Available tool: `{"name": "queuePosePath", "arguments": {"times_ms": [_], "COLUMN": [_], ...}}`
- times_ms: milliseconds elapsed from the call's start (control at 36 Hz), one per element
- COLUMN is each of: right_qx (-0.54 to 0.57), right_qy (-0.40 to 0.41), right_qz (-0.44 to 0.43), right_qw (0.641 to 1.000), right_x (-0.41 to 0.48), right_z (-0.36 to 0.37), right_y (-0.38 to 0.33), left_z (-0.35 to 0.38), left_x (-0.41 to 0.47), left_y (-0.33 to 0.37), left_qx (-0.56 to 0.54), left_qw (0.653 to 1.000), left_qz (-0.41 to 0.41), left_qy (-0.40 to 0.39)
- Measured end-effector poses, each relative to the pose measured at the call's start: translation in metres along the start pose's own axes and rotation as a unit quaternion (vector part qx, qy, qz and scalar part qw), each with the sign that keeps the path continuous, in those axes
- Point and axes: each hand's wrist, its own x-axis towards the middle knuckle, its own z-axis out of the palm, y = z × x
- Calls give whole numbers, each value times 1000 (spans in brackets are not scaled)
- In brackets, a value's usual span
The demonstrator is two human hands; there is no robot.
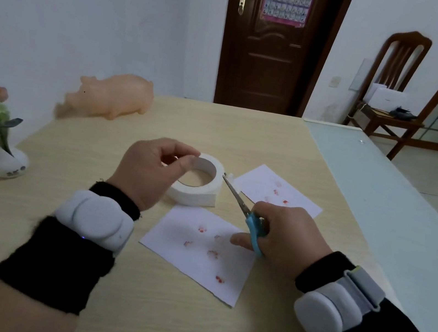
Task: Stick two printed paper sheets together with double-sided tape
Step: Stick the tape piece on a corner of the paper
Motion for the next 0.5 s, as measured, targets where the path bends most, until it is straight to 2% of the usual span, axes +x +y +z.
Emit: {"name": "queuePosePath", "arguments": {"times_ms": [83,194,500], "right_qx": [-43,-67,-102], "right_qy": [-9,-18,-7], "right_qz": [0,8,-7], "right_qw": [999,998,995], "right_x": [1,1,1], "right_z": [1,3,2], "right_y": [2,4,1], "left_z": [0,7,14], "left_x": [-2,-5,-7], "left_y": [13,18,17], "left_qx": [-44,-22,67], "left_qw": [998,995,989], "left_qz": [-9,-3,27], "left_qy": [-49,-102,-132]}}
